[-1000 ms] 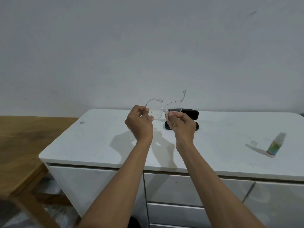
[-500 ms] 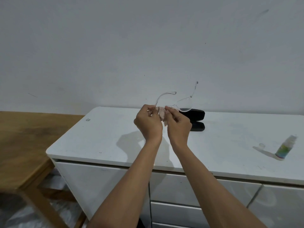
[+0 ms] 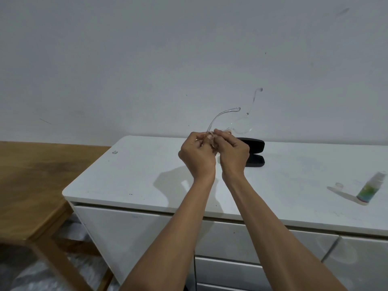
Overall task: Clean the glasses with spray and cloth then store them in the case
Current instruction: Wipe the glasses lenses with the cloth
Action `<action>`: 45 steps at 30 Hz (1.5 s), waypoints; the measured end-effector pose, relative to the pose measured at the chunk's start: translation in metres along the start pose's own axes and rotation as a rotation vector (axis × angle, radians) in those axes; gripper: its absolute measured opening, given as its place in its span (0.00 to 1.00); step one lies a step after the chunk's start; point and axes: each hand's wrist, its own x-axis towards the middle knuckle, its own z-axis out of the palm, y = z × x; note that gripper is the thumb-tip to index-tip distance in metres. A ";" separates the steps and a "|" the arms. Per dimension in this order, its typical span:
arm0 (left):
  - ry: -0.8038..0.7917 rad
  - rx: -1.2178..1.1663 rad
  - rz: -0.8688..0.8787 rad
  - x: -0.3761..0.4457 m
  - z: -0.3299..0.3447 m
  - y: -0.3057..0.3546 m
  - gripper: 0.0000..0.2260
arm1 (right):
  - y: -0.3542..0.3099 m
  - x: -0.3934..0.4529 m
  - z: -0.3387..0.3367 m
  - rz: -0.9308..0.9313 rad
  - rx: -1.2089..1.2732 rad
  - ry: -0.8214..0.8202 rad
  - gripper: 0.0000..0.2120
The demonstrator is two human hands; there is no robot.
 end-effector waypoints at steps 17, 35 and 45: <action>-0.091 0.071 0.095 0.011 -0.012 0.000 0.05 | -0.009 -0.012 -0.001 -0.395 -0.545 0.110 0.09; -0.007 0.072 -0.037 0.019 -0.012 -0.012 0.10 | -0.017 -0.009 -0.010 -0.185 -0.410 -0.105 0.04; -0.093 0.059 0.113 0.011 -0.013 0.001 0.06 | -0.013 -0.015 0.002 -0.285 -0.393 0.070 0.11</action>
